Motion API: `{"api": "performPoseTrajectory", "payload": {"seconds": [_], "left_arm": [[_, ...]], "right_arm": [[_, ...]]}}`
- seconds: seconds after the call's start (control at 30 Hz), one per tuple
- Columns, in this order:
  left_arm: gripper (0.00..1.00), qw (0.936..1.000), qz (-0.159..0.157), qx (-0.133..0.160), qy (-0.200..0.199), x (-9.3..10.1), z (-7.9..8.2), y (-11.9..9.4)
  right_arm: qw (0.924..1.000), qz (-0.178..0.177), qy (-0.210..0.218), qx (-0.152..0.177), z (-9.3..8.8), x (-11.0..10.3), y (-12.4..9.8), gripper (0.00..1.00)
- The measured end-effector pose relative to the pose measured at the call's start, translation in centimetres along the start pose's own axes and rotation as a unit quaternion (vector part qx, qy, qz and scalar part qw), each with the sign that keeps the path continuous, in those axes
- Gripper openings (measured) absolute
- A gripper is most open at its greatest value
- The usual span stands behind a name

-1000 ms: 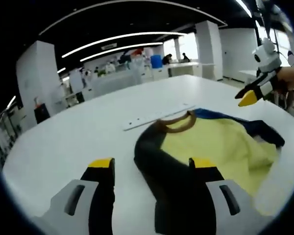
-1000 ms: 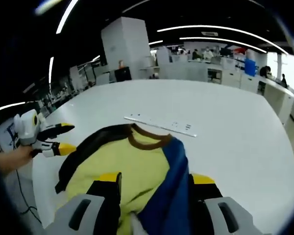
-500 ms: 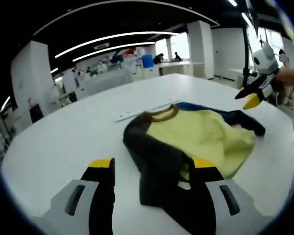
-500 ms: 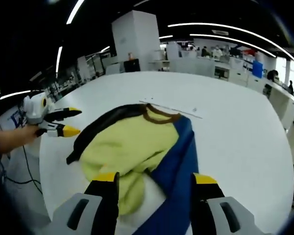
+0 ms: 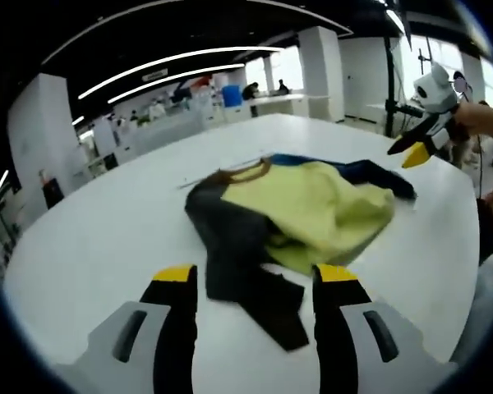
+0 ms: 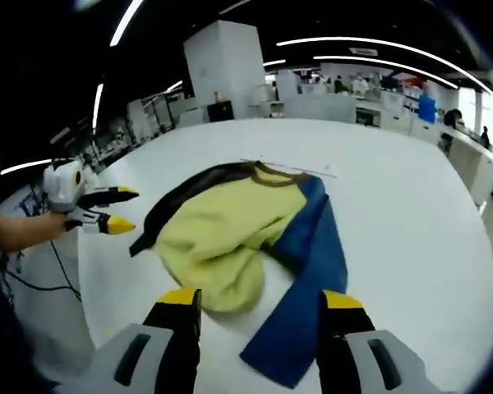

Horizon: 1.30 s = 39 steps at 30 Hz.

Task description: Fold the garment on the visible template until the final outline fits inside the template.

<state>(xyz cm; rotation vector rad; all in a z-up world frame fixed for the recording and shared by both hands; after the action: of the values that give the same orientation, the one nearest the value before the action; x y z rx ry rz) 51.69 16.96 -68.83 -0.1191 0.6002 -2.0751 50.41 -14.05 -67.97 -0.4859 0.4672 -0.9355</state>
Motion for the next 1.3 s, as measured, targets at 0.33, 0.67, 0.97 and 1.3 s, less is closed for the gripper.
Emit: {"api": "performPoseTrajectory", "payload": {"seconds": [0.33, 0.67, 0.97, 1.3], "left_arm": [[0.4, 0.999, 0.002, -0.037, 0.023, 1.1, -3.1, -0.1], [0.29, 0.998, 0.009, -0.063, 0.002, 0.9, -5.4, -0.3], [0.17, 0.998, -0.002, -0.063, -0.006, 1.3, -5.8, -0.2], [0.0, 0.9969, 0.001, -0.049, -0.061, 1.3, -5.8, -0.6]], "right_arm": [[0.9999, -0.01, -0.01, -0.009, -3.4, -0.9, -0.8, 0.47], [0.9964, -0.043, -0.057, -0.046, -7.0, 0.1, -0.4, 0.33], [0.9932, -0.07, -0.08, -0.047, -7.7, 0.9, 0.3, 0.1], [0.9917, -0.086, -0.094, -0.021, -7.5, 1.3, 0.3, 0.0]]}}
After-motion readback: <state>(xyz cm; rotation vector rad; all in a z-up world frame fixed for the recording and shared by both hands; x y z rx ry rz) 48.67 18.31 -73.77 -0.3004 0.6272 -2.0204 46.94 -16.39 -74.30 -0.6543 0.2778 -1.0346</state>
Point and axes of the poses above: the point that each gripper's makers call its tool centre point, and the gripper's own axes: y roughly forward along the fingers, x roughly to its right, z roughly out of its top, the point moved 4 cm from there along -y, roughly backward along the fingers, and after that the axes turned 4 degrees about x, right-handed, at the moved point
